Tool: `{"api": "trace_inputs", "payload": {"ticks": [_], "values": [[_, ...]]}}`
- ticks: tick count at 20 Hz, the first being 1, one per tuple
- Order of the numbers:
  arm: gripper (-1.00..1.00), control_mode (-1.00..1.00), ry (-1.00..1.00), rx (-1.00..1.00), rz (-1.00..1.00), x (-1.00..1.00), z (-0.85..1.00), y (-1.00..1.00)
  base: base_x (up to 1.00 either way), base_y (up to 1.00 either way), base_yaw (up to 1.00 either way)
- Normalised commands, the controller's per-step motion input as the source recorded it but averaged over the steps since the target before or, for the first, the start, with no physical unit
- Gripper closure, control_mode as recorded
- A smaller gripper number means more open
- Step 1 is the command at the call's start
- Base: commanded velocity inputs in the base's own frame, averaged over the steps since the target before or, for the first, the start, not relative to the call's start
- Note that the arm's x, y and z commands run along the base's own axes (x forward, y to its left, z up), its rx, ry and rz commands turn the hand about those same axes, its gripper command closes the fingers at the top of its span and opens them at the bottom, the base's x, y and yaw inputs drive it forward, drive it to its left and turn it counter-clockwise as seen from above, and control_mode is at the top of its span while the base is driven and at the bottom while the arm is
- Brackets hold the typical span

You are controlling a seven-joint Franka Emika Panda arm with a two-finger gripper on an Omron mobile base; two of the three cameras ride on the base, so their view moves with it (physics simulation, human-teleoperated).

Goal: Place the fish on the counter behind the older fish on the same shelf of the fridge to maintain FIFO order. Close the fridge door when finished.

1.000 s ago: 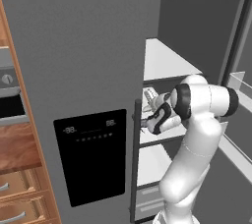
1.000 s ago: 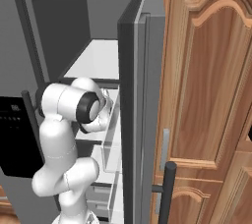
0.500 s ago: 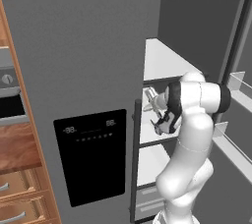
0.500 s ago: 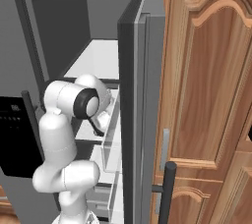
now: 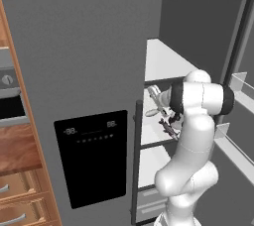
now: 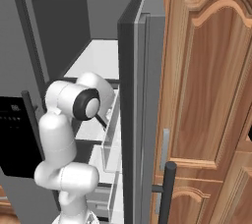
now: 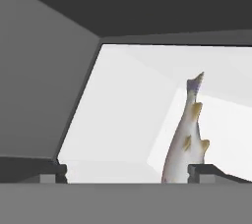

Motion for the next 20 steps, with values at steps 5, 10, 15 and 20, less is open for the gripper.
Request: {"api": "trace_inputs", "payload": {"ticks": [5, 10, 15, 20], "values": [[-1.0, -1.0, -0.11, 0.0, 0.0, -0.39, 0.46, 0.32, 0.0, 0.0, 0.0], [-1.0, -1.0, -0.04, 0.0, -0.01, -0.64, 0.24, 0.27, 0.0, 0.0, 0.0], [-1.0, -1.0, 0.03, 0.0, -0.08, -0.96, 0.47, 0.05, 0.0, 0.0, 0.0], [-1.0, -1.0, 0.14, 0.0, -0.1, -0.99, 0.78, 0.01, 0.0, 0.0, 0.0]]}}
